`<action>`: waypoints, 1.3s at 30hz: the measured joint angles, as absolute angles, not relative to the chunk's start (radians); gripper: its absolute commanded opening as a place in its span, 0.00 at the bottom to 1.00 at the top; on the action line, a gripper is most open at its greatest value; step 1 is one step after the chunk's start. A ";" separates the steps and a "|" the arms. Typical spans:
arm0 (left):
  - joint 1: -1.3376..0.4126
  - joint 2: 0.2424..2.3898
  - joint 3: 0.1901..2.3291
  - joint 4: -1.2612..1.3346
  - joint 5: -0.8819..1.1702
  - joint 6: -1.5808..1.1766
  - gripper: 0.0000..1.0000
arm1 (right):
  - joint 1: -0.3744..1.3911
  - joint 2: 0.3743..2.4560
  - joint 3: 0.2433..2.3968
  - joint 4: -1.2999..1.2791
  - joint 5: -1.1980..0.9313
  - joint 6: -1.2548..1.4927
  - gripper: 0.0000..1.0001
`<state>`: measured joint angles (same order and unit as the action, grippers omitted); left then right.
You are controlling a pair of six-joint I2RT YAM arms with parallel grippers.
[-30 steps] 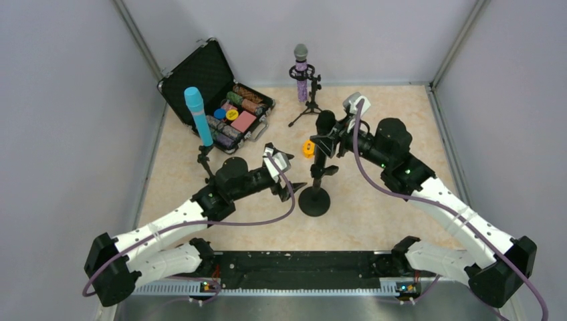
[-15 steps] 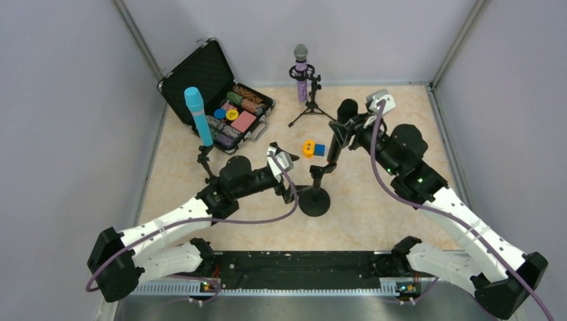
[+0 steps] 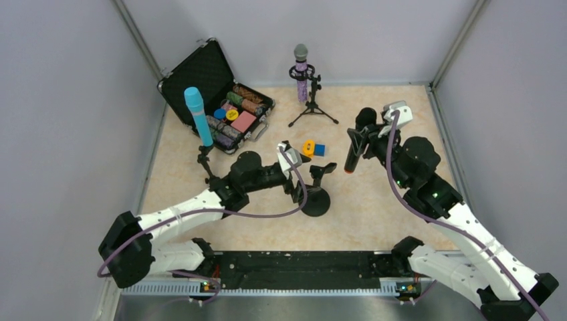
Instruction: Attach the microphones to the stand
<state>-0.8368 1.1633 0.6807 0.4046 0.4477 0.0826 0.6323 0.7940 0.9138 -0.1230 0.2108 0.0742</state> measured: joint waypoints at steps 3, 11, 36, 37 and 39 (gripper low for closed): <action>-0.837 1.190 0.693 0.428 0.455 0.072 0.99 | 0.632 0.791 0.913 -0.150 0.196 0.088 0.00; -0.837 1.255 0.707 0.481 0.448 0.070 0.89 | 0.619 0.820 0.916 -0.187 0.106 0.119 0.00; -0.836 1.271 0.715 0.485 0.423 0.057 0.00 | 0.599 0.894 0.804 0.116 -0.121 0.171 0.00; -0.836 1.272 0.715 0.486 0.421 0.054 0.00 | 0.599 0.891 0.797 0.125 -0.123 0.175 0.00; -0.836 1.274 0.715 0.487 0.417 0.051 0.00 | 0.598 0.873 0.770 0.149 -0.124 0.181 0.00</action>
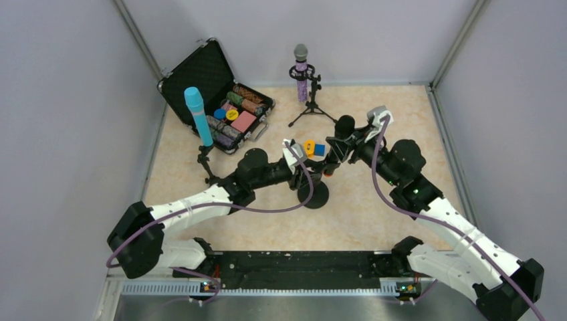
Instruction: Attach the microphones to the stand
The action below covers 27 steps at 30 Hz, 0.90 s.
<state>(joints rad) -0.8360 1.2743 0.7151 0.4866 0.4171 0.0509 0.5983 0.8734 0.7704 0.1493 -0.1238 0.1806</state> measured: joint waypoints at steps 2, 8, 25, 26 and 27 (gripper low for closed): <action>-0.836 1.275 0.715 0.487 0.413 0.046 0.00 | 0.598 0.851 0.742 0.180 -0.128 0.184 0.00; -0.836 1.286 0.715 0.503 0.407 0.031 0.00 | 0.597 0.815 0.669 0.284 -0.149 0.171 0.00; -0.836 1.316 0.727 0.525 0.339 -0.009 0.95 | 0.609 0.807 0.665 0.288 -0.213 0.164 0.74; -0.836 1.310 0.719 0.532 0.324 -0.015 0.97 | 0.609 0.807 0.665 0.288 -0.213 0.167 0.78; -0.836 1.299 0.706 0.544 0.314 -0.022 0.97 | 0.609 0.806 0.665 0.287 -0.212 0.168 0.81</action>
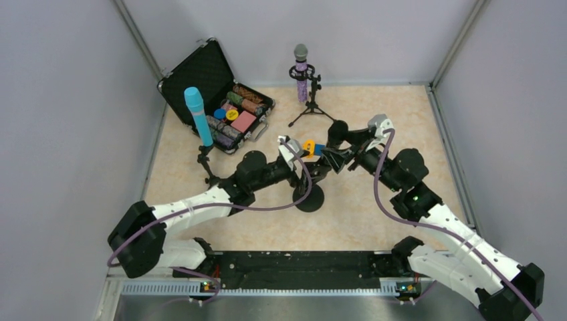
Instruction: Attach the microphones to the stand
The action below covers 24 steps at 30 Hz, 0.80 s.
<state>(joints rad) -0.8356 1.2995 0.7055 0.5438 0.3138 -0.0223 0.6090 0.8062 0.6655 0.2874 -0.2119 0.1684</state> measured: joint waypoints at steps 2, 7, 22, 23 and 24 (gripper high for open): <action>-0.834 1.264 0.666 0.568 0.292 -0.033 0.98 | 0.609 0.806 0.666 0.282 -0.210 0.170 0.87; -0.827 1.180 0.601 0.590 0.276 -0.054 0.98 | 0.612 0.805 0.666 0.274 -0.202 0.171 0.93; -0.825 1.135 0.346 0.833 0.298 -0.086 0.95 | 0.612 0.766 0.666 0.214 -0.159 0.192 0.97; -0.825 1.153 0.339 0.862 0.298 -0.085 0.95 | 0.612 0.766 0.666 0.214 -0.159 0.194 0.97; -0.825 1.175 0.335 0.892 0.298 -0.086 0.95 | 0.612 0.766 0.666 0.212 -0.159 0.196 0.97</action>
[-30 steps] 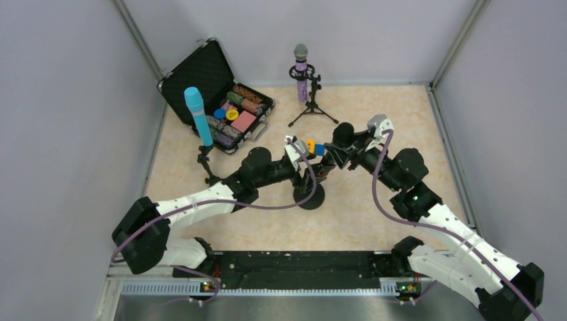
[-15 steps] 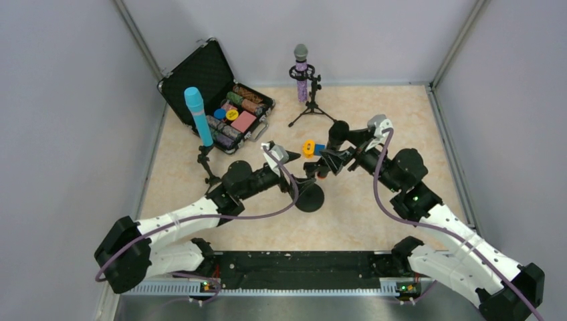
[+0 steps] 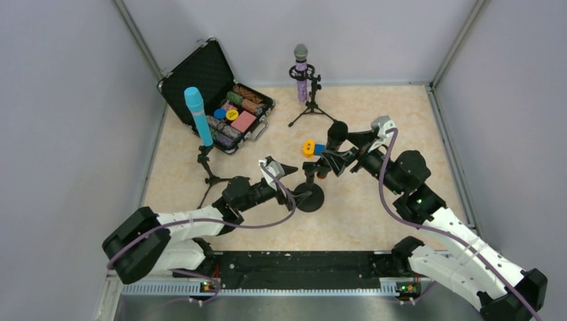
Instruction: Attach the microphones to the stand
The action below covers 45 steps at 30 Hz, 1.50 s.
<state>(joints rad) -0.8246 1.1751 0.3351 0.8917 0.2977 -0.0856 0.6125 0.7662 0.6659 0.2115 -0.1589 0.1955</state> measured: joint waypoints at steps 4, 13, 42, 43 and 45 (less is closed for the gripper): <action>-0.825 1.287 0.336 1.020 0.297 -0.086 0.94 | 0.612 0.766 0.666 0.191 -0.159 0.202 0.97; -0.823 1.459 0.368 1.241 0.303 -0.081 0.83 | 0.612 0.765 0.666 0.160 -0.157 0.204 0.97; -0.812 1.491 0.405 1.293 0.340 -0.091 0.00 | 0.612 0.593 0.587 -0.001 -0.133 0.187 0.97; -0.812 1.479 0.407 1.286 0.338 -0.096 0.00 | 0.612 0.583 0.574 -0.009 -0.137 0.185 0.97; -0.812 1.449 0.413 1.269 0.332 -0.105 0.00 | 0.612 0.563 0.541 -0.018 -0.154 0.184 0.97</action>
<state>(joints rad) -0.8124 1.4494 0.4129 1.2694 0.3321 -0.1047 0.6125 0.5632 0.5407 -0.0177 -0.1535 0.1837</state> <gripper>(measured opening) 0.279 0.973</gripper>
